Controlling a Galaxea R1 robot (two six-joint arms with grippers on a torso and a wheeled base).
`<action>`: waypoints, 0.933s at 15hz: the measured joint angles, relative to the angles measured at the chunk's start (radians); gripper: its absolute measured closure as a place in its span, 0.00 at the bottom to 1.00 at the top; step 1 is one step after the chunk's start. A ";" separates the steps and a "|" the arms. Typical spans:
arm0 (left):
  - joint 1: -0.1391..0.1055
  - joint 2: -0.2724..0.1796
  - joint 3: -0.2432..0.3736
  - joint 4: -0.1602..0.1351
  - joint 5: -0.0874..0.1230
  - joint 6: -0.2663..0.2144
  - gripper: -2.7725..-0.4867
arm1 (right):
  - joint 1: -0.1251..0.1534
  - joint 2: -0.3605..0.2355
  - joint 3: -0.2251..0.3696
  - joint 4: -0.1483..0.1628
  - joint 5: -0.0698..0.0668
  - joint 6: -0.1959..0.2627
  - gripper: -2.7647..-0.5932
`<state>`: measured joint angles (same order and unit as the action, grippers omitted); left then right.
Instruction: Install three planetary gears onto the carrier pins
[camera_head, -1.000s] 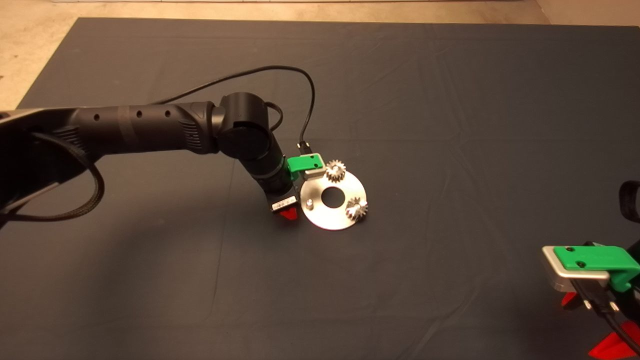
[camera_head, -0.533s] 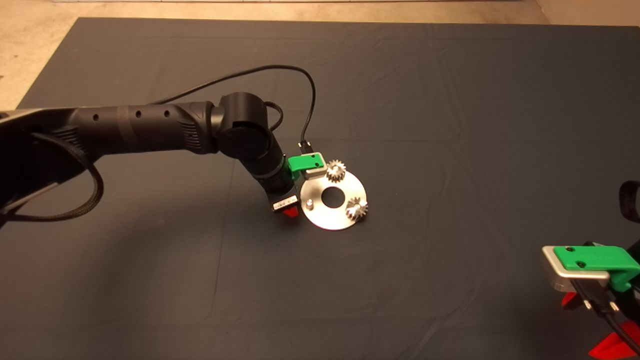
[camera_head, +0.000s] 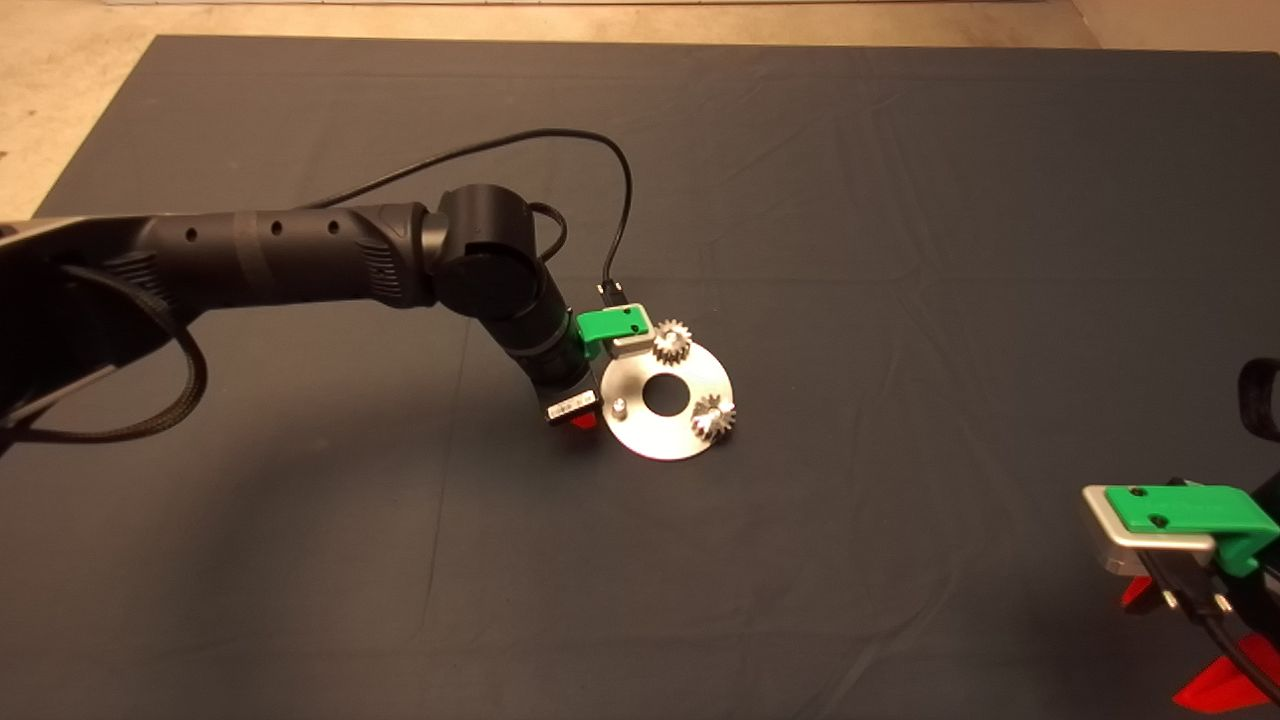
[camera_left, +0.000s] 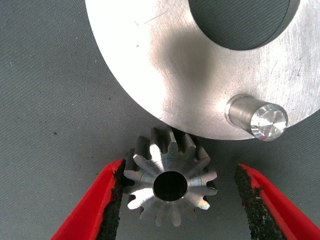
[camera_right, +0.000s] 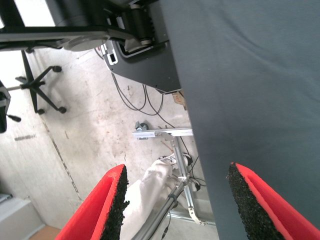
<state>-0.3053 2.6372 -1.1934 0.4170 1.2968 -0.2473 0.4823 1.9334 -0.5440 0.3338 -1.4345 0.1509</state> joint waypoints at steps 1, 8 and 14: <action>0.000 0.000 0.000 0.003 0.000 0.000 0.60 | 0.000 0.000 -0.003 0.000 0.000 0.000 0.59; 0.000 0.000 0.000 0.006 -0.009 -0.001 0.68 | 0.000 0.000 -0.019 0.001 -0.001 0.000 0.59; 0.000 -0.006 0.002 0.010 -0.018 -0.001 0.73 | 0.000 0.000 -0.019 0.000 -0.001 0.000 0.59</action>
<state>-0.3051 2.6315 -1.1911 0.4270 1.2785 -0.2487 0.4823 1.9334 -0.5632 0.3343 -1.4355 0.1504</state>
